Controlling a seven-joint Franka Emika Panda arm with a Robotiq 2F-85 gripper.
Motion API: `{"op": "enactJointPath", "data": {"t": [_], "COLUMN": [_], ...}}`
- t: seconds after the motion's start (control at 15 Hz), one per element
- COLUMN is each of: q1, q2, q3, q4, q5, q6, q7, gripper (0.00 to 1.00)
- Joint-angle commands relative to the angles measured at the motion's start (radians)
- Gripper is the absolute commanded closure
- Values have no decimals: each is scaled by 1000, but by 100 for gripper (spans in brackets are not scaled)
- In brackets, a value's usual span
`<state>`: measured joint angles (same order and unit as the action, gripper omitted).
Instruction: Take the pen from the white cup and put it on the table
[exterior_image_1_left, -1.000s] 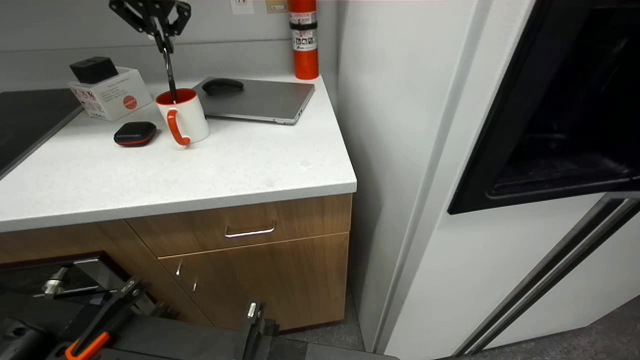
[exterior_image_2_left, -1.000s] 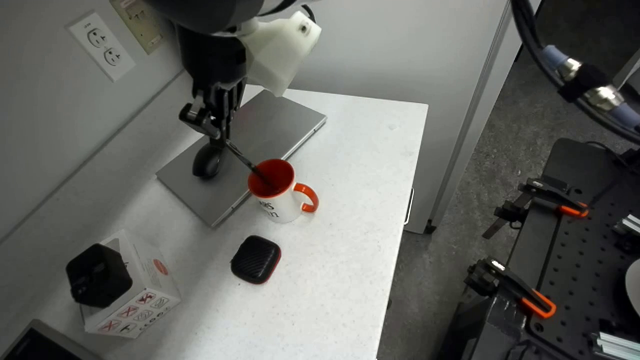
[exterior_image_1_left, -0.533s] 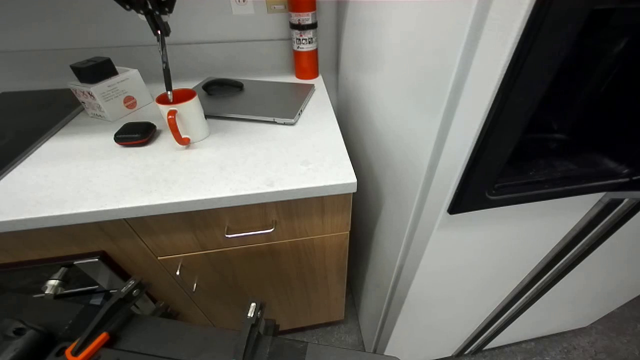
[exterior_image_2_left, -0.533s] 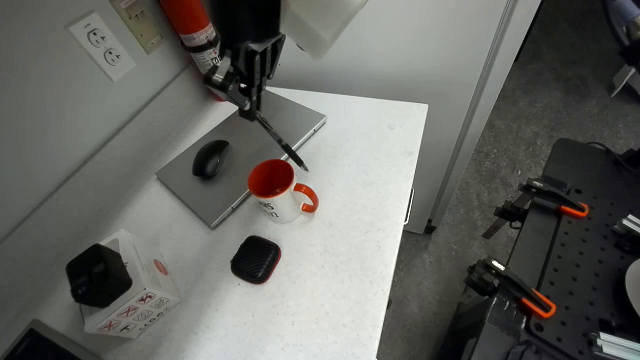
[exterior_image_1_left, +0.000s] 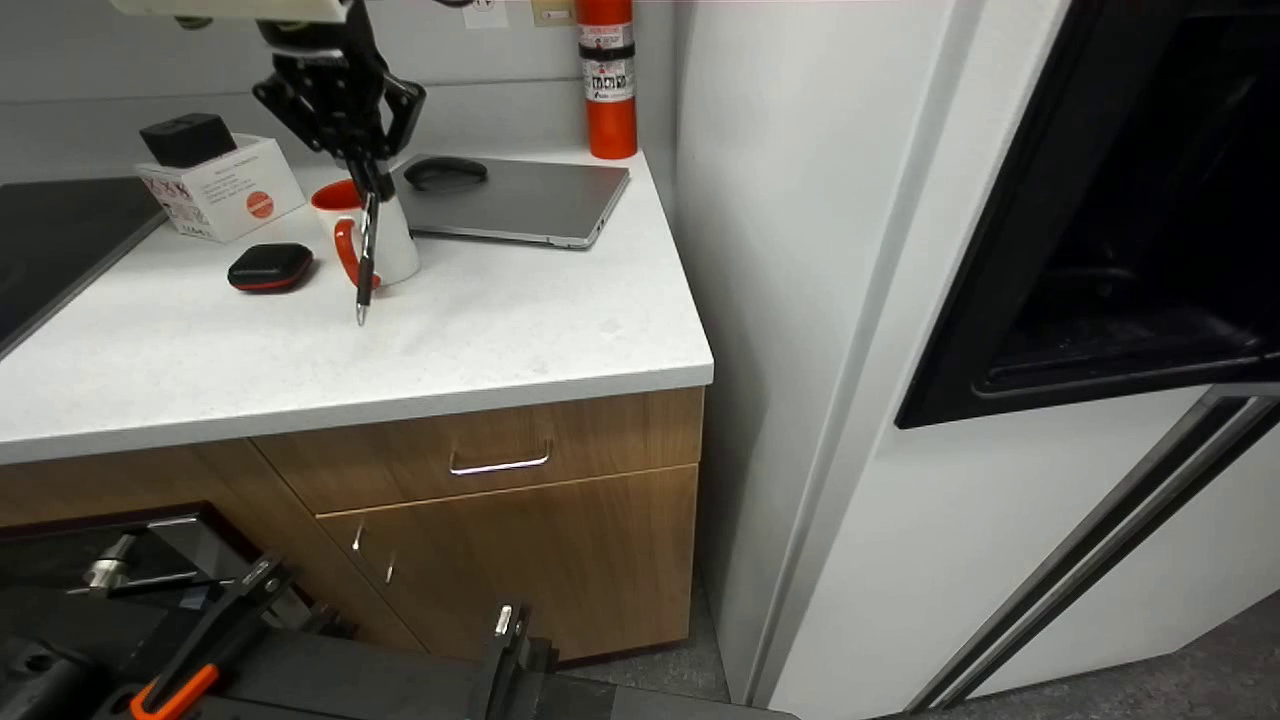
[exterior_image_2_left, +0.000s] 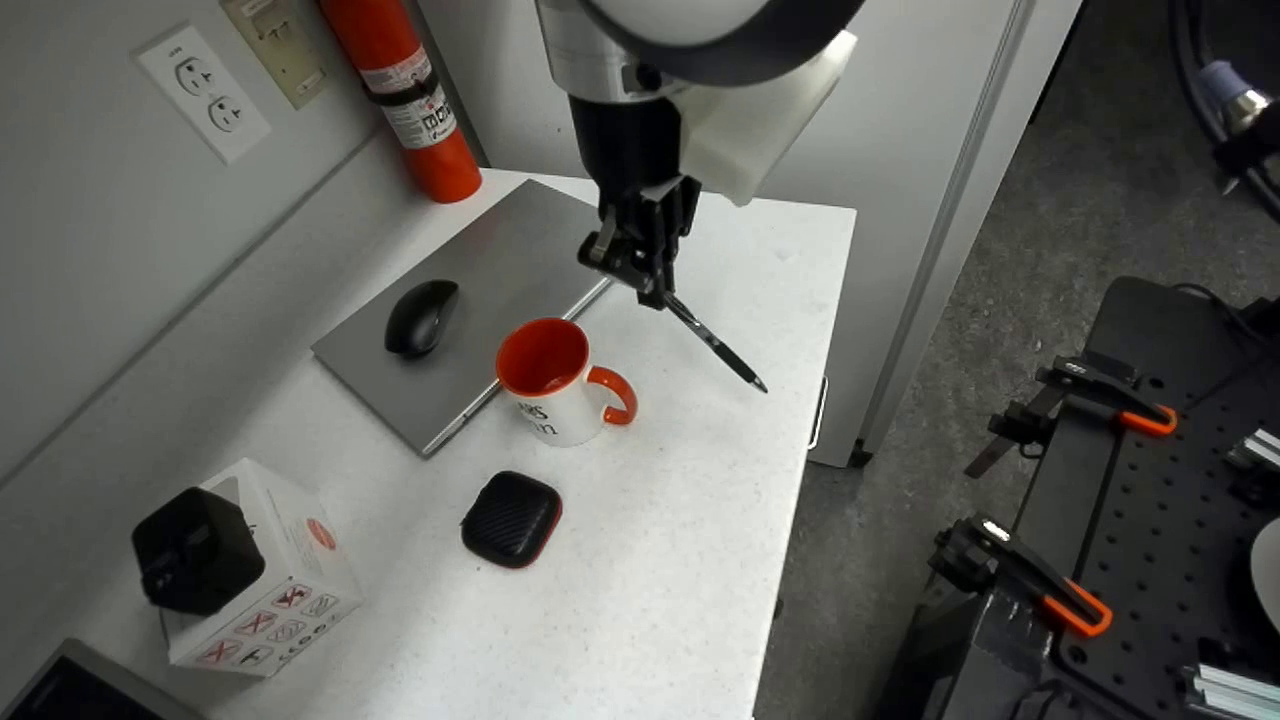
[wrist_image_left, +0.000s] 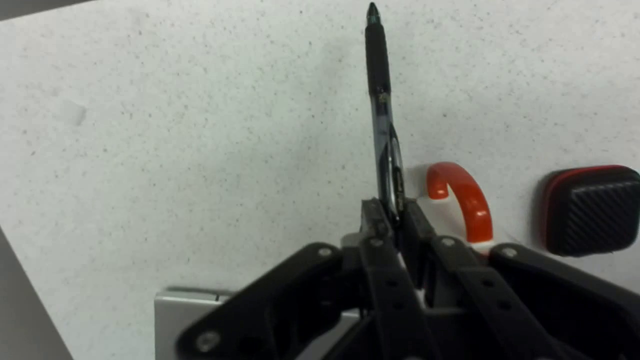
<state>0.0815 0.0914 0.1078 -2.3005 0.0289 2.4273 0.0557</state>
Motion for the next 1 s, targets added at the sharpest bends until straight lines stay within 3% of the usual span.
{"op": "enactJointPath", "data": {"t": [0.0, 0.47, 0.53, 0.6, 0.93], "q1": [-12, -28, -29, -30, -36], "q2": [136, 259, 266, 272, 283], "q3": [-26, -45, -46, -47, -46], "q4": [80, 167, 174, 180, 194], "q5": [21, 54, 58, 65, 92], "q6": [6, 2, 5, 8, 10], "q7": [7, 9, 10, 10, 5], "gripper": [97, 97, 76, 62, 24]}}
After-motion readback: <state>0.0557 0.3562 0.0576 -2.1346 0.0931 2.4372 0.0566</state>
